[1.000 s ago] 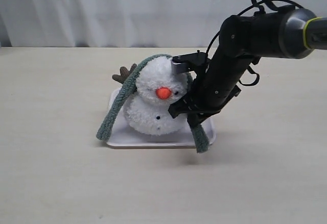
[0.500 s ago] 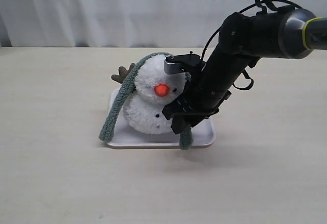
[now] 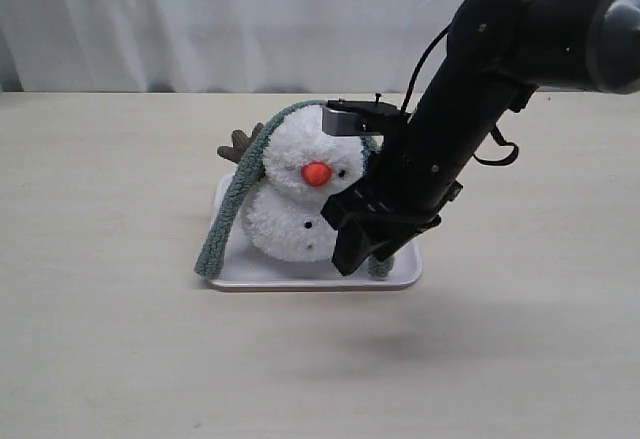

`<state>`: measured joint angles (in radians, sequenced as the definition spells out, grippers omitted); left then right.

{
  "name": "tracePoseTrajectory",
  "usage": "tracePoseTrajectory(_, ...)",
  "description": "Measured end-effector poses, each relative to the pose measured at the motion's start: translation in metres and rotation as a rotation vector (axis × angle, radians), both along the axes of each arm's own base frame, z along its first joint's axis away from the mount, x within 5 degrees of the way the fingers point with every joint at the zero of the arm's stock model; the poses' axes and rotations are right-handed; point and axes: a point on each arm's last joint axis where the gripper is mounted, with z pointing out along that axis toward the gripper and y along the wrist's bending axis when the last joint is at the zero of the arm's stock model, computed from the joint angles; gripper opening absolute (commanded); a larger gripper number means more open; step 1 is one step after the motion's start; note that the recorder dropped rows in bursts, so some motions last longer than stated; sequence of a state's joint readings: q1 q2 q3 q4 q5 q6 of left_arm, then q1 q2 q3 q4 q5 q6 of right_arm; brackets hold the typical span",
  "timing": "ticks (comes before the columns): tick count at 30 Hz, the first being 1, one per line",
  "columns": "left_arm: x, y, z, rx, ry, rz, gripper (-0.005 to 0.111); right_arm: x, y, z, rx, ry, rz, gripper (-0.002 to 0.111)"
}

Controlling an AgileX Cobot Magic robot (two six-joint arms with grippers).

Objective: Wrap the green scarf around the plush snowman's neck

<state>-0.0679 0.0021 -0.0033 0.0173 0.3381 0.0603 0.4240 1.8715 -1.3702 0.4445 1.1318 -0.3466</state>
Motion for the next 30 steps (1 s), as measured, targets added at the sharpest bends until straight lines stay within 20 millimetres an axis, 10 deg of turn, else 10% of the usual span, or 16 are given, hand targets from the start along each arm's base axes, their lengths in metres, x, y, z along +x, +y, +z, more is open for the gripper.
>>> tracePoseTrajectory(9,0.0,0.0,0.0,0.0,0.0,0.0,0.0,-0.023,0.025,0.057,0.176,-0.254,0.127,0.004)
tracePoseTrajectory(22,0.0,0.0,0.0,0.0,0.0,0.0,0.0,-0.022,0.086,0.091,-0.039,-0.915,0.117,0.004)
tracePoseTrajectory(30,0.0,0.0,0.0,0.0,0.0,0.0,0.0,0.015,0.094,0.094,-0.332,-0.837,-0.059,0.004)
